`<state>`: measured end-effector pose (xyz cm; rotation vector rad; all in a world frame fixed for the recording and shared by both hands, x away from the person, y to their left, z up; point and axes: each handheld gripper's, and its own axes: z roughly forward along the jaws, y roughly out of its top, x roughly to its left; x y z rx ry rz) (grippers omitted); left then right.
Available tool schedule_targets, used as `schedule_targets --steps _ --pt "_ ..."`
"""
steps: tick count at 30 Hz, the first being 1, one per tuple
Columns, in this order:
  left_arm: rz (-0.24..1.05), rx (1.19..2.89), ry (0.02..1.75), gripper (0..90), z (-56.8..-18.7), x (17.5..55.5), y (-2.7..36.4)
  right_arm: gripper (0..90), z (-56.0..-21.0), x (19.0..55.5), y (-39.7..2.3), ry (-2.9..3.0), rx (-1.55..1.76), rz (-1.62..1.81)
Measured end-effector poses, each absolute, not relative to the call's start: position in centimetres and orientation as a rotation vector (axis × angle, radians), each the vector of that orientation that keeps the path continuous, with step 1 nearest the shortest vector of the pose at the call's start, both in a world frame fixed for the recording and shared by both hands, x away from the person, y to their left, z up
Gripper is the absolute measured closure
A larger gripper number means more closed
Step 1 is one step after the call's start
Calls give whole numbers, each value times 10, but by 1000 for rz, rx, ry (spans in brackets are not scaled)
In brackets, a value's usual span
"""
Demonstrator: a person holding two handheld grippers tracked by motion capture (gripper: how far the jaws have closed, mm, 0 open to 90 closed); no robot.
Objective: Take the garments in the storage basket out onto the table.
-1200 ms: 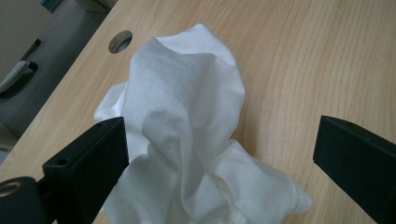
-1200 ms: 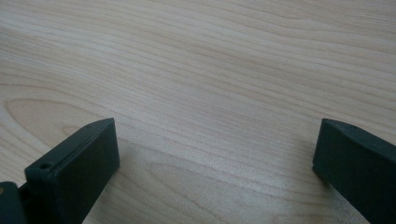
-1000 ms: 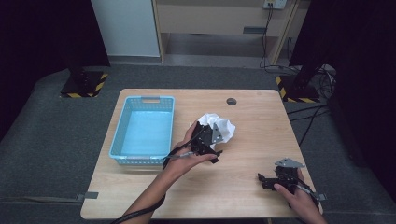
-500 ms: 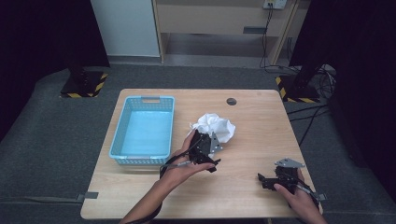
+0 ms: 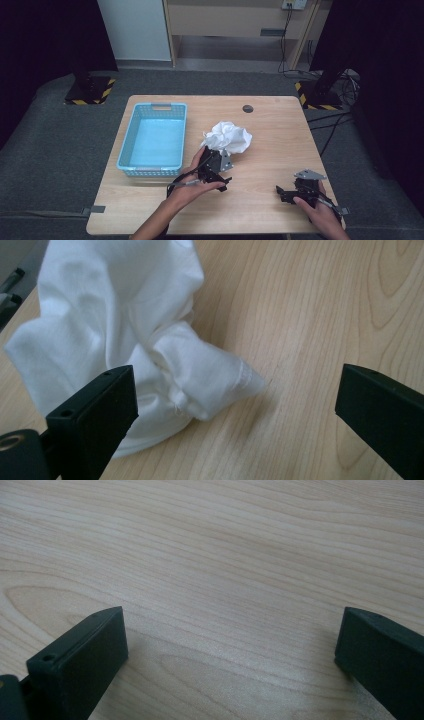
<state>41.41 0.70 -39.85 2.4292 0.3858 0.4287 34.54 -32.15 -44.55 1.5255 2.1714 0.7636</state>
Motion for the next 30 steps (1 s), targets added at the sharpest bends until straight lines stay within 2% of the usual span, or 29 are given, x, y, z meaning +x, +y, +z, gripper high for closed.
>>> schedule_targets --steps 30 --pt "372 2444 445 29 -403 389 23 3 -445 345 -321 2169 1527 763"
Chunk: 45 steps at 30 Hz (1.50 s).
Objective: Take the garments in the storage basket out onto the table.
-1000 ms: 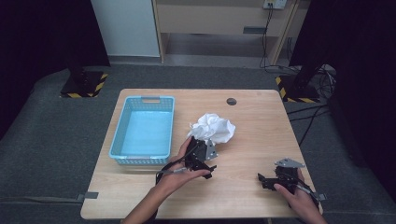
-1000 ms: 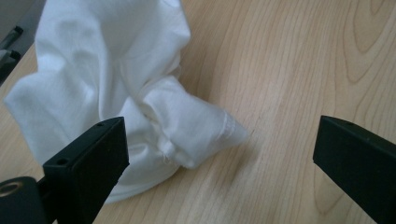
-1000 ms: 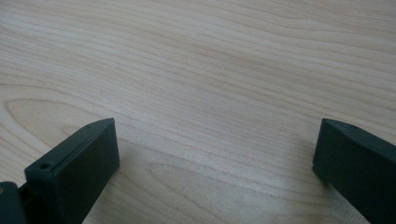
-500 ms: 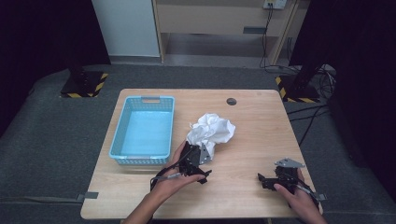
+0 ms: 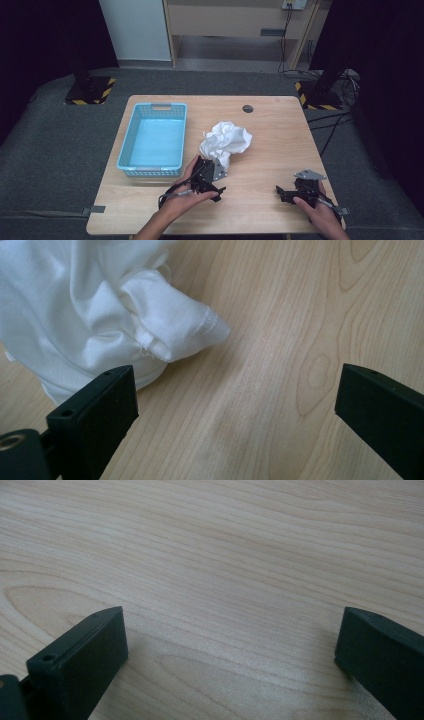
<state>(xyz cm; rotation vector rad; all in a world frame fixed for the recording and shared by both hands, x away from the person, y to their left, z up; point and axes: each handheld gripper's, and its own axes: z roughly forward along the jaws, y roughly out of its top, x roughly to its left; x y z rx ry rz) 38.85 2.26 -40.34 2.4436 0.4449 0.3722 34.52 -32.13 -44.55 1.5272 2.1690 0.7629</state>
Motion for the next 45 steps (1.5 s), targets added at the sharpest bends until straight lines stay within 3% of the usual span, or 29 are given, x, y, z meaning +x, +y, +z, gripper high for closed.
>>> schedule_targets --steps 16,27,45 --pt "286 2389 480 33 -400 370 39 3 -445 345 -321 2166 1530 762" --pt "198 2410 541 33 -426 364 45 3 -445 345 -321 2164 1532 761" --pt "161 2393 555 30 -448 370 37 3 -445 345 -321 2163 1533 761"
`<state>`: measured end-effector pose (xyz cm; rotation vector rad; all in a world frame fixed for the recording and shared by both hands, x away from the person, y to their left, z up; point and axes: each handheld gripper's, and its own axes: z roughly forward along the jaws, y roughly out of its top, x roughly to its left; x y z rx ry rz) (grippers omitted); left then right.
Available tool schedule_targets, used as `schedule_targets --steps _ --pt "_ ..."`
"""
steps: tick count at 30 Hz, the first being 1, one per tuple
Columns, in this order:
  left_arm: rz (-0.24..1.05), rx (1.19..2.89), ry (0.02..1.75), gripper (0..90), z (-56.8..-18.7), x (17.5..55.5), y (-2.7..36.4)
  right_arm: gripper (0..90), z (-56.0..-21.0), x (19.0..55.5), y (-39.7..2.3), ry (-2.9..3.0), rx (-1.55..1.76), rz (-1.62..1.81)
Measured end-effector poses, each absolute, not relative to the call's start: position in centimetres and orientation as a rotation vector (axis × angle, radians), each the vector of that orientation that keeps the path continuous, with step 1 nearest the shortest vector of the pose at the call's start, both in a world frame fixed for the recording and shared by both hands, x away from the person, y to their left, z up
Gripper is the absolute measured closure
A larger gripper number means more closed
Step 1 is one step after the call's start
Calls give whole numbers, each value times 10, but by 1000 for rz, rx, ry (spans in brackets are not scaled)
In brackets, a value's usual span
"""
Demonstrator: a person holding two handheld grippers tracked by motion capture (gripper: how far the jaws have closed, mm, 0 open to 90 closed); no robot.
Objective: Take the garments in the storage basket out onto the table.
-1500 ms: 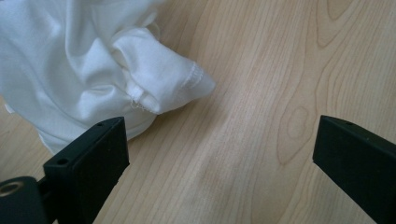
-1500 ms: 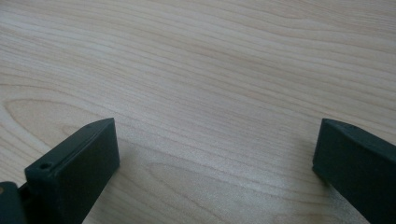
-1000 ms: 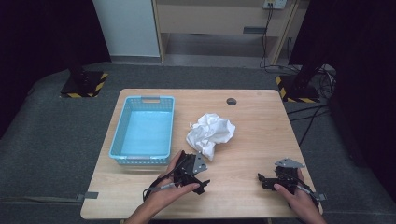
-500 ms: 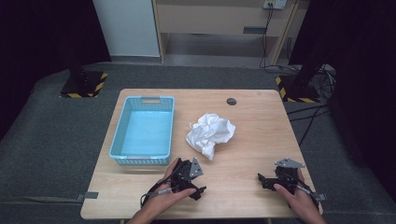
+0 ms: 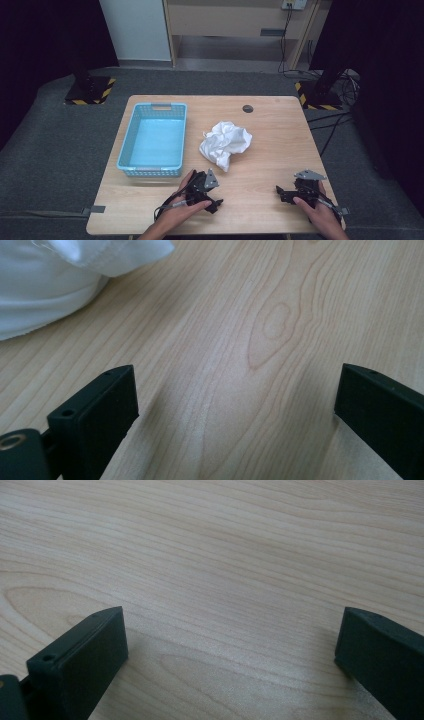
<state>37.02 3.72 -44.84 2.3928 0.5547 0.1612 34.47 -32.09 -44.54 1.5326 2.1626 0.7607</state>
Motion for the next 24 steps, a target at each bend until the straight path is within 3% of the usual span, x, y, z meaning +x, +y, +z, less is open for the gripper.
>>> schedule_targets --steps 24 --pt "62 2299 559 0 -460 374 43 3 -445 345 -321 2162 1534 759"
